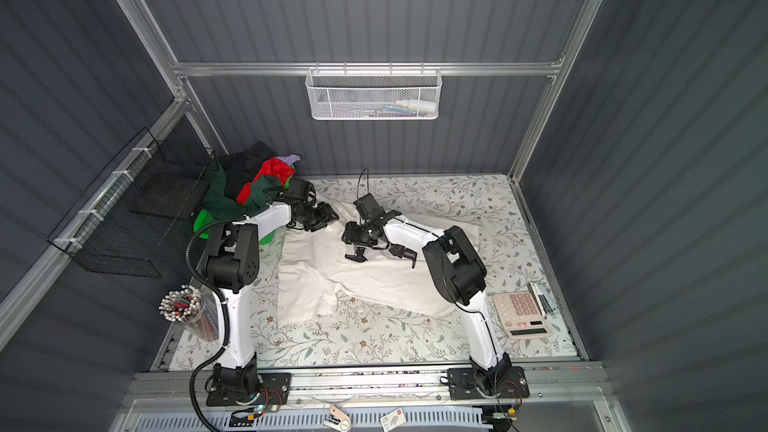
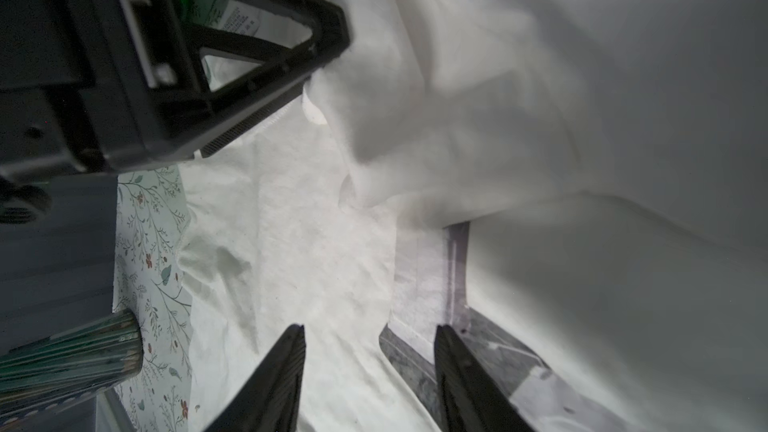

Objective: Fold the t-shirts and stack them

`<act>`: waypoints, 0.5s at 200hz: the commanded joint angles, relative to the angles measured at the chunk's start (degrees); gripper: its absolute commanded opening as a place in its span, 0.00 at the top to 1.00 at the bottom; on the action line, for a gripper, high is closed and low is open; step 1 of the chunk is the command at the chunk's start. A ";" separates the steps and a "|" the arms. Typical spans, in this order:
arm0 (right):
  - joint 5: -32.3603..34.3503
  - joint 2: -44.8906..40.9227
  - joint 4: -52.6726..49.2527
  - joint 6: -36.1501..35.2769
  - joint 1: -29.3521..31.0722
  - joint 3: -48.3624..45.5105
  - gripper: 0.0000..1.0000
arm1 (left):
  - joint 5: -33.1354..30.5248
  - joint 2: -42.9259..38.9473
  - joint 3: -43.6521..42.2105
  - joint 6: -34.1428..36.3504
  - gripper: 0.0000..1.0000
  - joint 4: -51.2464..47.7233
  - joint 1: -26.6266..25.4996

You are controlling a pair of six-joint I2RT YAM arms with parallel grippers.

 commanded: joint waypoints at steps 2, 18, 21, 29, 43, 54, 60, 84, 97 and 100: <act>2.52 2.10 -5.12 -0.74 0.44 3.22 0.48 | -0.29 -0.15 -0.42 0.86 0.43 -0.60 0.32; 4.25 3.49 -7.01 -1.22 0.42 5.11 0.48 | -0.86 -0.14 -0.54 0.91 0.43 -0.60 0.34; 4.42 3.80 -7.84 -1.31 0.41 5.50 0.48 | -0.99 -0.21 -0.62 0.83 0.43 -0.62 0.33; 4.73 4.39 -8.50 -1.76 0.45 6.29 0.48 | -1.04 -0.39 -0.88 0.82 0.37 -0.39 0.32; 4.95 5.13 -8.89 -2.17 0.41 7.35 0.49 | -1.01 -1.06 -1.76 0.86 0.36 0.41 0.34; 5.25 5.77 -9.13 -2.39 0.41 8.12 0.49 | -1.38 -1.98 -2.92 0.74 0.38 1.17 0.34; 5.67 6.12 -9.43 -2.42 0.44 8.63 0.49 | -1.36 -2.42 -3.45 0.73 0.39 1.47 0.34; 6.53 7.79 -10.68 -3.12 0.41 10.98 0.54 | -3.42 -2.95 -4.08 0.82 0.43 1.55 0.34; 6.63 8.87 -11.37 -3.46 0.41 12.38 0.54 | -3.59 -2.77 -3.87 0.69 0.45 1.14 0.34; 6.63 9.20 -11.64 -3.47 0.41 12.72 0.54 | -3.55 -2.70 -3.95 0.58 0.45 1.21 0.34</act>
